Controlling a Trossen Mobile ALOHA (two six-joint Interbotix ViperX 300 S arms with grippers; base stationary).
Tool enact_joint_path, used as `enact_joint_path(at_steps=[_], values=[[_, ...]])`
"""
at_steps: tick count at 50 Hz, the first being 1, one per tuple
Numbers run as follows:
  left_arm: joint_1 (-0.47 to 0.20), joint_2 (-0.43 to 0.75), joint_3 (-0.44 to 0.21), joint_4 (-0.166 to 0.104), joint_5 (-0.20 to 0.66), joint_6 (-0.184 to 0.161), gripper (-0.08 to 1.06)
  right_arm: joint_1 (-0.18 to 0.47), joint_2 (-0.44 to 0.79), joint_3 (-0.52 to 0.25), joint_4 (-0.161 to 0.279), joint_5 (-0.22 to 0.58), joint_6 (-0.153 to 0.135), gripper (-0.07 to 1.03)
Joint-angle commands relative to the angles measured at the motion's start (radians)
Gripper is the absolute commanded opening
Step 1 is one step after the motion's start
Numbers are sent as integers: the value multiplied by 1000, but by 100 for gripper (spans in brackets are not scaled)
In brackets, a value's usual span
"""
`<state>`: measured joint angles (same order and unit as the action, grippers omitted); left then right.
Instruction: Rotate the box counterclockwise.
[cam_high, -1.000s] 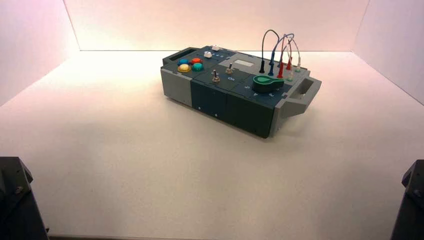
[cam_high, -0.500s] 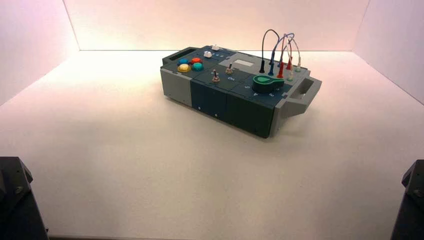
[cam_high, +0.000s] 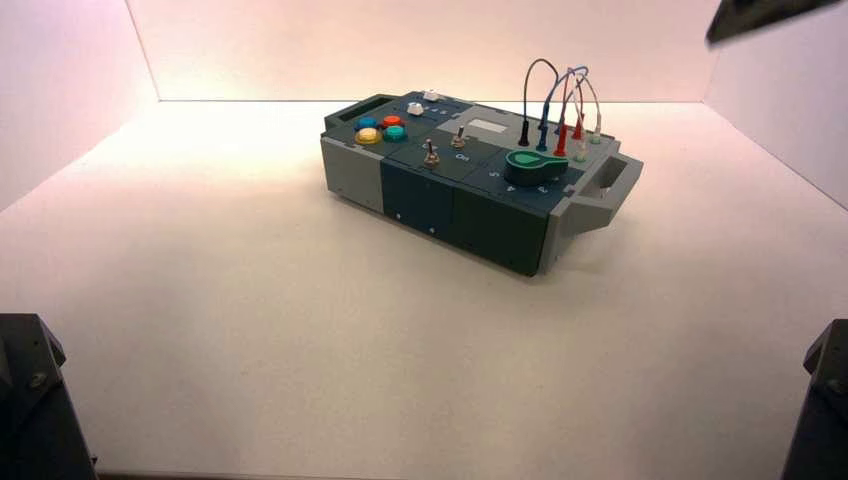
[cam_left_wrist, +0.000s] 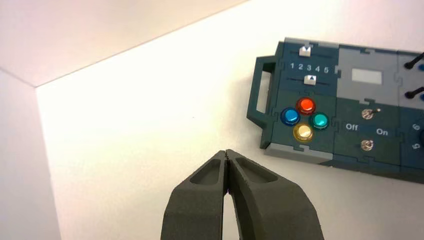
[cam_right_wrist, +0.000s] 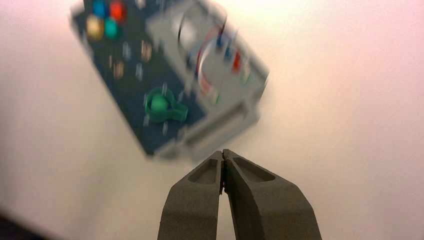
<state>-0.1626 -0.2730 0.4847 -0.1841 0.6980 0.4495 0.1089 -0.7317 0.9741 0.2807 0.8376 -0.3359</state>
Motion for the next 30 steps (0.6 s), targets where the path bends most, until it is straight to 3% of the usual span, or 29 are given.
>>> enact_joint_path(at_steps=[1, 4, 12, 16, 21, 30], values=[[-31, 94, -107, -2, 34, 49, -3, 9, 51, -38, 5, 52, -17, -2], [-48, 158, -152, -3, 60, 80, -3, 15, 63, -40, 5, 63, -23, -2], [-72, 293, -261, -3, 84, 112, -3, 51, 89, -51, 2, 74, -46, -2], [-77, 351, -313, -3, 87, 129, -3, 74, 107, -52, -2, 74, -48, -2], [-86, 434, -388, -3, 98, 175, -3, 101, 141, -52, -17, 74, -54, -2], [-97, 540, -494, -5, 132, 209, -3, 124, 195, -54, -34, 64, -55, -2]])
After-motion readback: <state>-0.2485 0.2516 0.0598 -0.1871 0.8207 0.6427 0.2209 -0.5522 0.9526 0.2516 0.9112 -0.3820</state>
